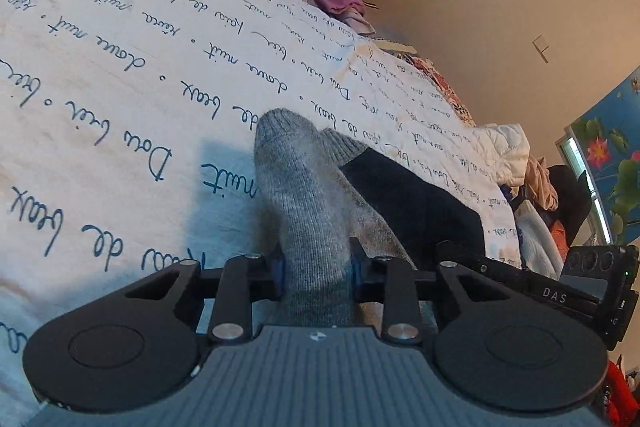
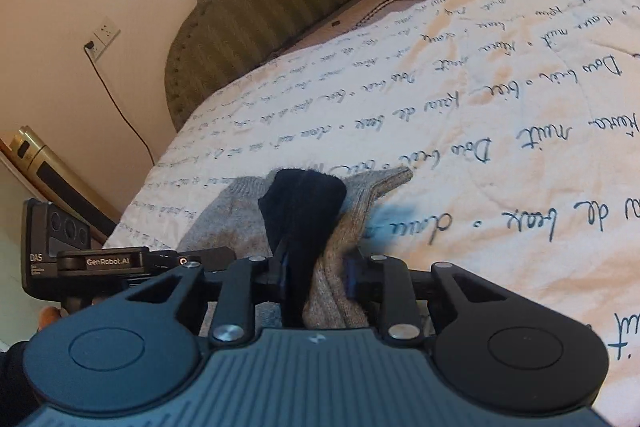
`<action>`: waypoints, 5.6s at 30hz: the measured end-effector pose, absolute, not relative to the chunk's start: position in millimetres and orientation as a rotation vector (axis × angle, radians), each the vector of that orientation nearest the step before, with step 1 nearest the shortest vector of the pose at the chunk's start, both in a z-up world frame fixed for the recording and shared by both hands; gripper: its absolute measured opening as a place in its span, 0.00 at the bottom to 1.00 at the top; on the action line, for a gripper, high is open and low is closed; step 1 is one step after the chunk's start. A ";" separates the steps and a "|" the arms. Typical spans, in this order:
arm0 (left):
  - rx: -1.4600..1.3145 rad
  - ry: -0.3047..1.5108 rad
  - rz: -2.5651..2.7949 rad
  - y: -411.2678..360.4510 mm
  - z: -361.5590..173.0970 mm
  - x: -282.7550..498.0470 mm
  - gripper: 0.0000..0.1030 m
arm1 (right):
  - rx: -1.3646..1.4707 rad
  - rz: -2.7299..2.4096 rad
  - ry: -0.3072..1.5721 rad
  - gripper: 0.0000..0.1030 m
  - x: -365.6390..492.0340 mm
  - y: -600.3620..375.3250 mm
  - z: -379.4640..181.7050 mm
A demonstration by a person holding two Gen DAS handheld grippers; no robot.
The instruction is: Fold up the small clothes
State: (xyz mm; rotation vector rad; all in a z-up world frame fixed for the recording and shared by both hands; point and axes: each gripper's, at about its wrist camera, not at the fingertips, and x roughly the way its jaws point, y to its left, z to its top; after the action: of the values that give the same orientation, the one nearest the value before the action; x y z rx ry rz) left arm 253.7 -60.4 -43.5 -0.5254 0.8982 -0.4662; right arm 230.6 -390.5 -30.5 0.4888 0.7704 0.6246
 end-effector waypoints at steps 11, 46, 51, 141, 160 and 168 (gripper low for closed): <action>-0.471 0.891 -0.333 17.3 -11.1 274.1 0.09 | 0.522 0.794 0.751 0.20 272.6 -296.4 2.4; -0.629 0.968 -0.477 -2.9 -74.0 162.3 0.26 | 0.629 0.710 1.014 0.22 178.8 -358.5 -76.4; -0.613 0.984 -0.506 12.8 -54.0 175.6 0.17 | 0.665 0.728 1.023 0.18 175.5 -348.3 -74.4; -0.359 1.099 -0.451 55.6 -54.6 91.7 0.36 | 0.833 0.821 1.032 0.19 74.2 -303.6 -92.0; 0.167 0.673 -0.309 -65.8 -33.5 92.9 0.80 | 0.526 0.543 0.815 0.58 219.8 -260.4 -28.0; 0.170 0.681 -0.316 -60.9 -41.7 94.4 0.82 | 0.518 0.528 0.826 0.56 220.0 -274.1 -62.2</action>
State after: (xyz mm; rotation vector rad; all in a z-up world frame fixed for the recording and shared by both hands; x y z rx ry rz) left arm 94.4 -60.9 -41.7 0.1697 0.6811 -0.3156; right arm 220.0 -274.1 -62.2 0.5177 0.8265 0.5284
